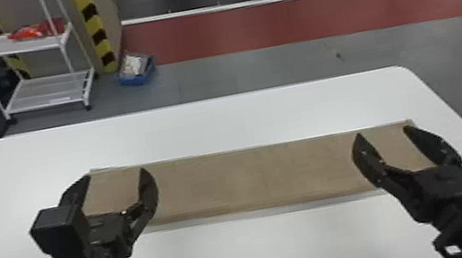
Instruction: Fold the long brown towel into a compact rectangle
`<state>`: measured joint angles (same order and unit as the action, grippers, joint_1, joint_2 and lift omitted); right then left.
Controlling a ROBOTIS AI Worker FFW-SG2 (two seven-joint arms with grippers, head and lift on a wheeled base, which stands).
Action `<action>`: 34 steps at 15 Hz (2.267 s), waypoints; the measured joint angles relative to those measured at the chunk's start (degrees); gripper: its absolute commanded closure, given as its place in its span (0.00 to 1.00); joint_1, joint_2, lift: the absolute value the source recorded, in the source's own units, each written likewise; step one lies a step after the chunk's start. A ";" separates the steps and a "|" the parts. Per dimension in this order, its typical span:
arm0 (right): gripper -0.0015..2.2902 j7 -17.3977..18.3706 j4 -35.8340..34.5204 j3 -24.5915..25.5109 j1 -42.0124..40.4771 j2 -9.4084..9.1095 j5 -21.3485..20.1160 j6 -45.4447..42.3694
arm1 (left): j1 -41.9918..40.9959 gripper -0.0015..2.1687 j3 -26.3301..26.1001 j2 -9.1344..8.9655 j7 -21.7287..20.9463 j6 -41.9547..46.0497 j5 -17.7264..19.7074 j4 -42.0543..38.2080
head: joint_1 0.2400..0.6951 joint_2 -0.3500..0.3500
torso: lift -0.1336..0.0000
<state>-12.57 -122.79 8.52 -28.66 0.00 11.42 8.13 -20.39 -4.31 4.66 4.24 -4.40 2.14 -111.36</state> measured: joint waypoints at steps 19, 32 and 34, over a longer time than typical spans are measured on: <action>0.05 0.09 0.04 -0.03 0.01 0.00 -0.90 0.60 | 8.08 0.03 2.23 0.09 -0.61 0.51 0.09 10.82 | 1.00 0.47 | 0.12; 0.05 -0.18 0.38 -2.45 -0.17 0.00 -2.04 0.80 | 16.67 0.07 15.62 2.84 -14.49 -25.53 3.75 14.15 | 1.00 0.67 | 0.12; 0.05 -0.18 0.31 -2.59 -0.28 0.00 -2.03 0.80 | 16.86 0.09 15.70 2.90 -15.36 -27.43 3.16 14.15 | 1.00 0.68 | 0.12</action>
<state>-12.75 -122.48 5.94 -28.95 0.00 9.39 8.93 -3.53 11.39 7.56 -11.12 -31.82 5.30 -97.21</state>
